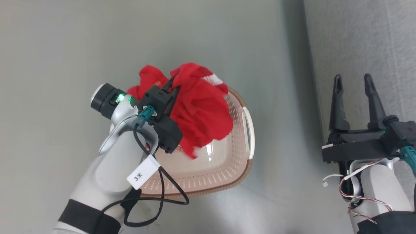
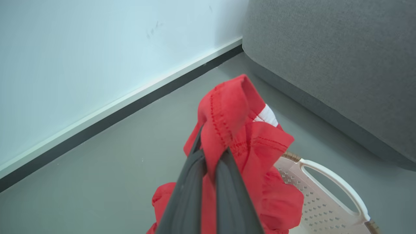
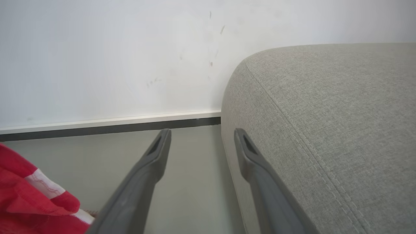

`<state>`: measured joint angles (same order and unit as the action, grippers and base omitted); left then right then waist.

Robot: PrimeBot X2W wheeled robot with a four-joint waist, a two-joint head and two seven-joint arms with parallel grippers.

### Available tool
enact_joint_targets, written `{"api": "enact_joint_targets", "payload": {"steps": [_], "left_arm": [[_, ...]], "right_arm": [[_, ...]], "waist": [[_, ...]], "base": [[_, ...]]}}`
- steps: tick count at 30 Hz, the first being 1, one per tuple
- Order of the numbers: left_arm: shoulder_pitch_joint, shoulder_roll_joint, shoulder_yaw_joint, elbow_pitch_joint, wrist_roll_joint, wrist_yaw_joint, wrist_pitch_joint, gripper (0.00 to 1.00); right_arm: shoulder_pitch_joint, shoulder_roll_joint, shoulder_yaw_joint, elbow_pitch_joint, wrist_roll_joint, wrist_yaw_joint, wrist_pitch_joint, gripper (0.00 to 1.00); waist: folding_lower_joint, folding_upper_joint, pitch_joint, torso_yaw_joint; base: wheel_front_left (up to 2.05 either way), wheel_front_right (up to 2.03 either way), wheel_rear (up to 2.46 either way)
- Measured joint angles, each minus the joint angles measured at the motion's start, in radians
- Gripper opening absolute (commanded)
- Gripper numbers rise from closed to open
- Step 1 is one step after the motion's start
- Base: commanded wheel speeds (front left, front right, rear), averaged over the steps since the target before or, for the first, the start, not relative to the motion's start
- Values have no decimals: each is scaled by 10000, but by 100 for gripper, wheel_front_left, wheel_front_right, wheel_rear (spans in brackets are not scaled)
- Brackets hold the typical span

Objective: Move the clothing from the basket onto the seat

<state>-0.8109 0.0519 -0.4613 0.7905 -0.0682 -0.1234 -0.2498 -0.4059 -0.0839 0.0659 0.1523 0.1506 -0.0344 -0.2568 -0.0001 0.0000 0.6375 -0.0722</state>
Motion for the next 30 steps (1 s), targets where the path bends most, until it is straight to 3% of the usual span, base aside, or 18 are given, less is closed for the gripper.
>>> {"api": "enact_joint_targets", "payload": {"steps": [12, 30], "left_arm": [[-81, 182, 293, -853, -399, -13, 0, 0], [11, 418, 410, -232, -1244, -86, 0, 0]], "right_arm": [[-167, 59, 130, 1342, 75, 313, 0, 100], [104, 171, 936, 2867, 100, 936, 0, 100]], "waist": [[-1, -1, -1941, 214], [-2, -1, -4645, 246]], "base": [[0, 0, 0], [0, 0, 0]]}}
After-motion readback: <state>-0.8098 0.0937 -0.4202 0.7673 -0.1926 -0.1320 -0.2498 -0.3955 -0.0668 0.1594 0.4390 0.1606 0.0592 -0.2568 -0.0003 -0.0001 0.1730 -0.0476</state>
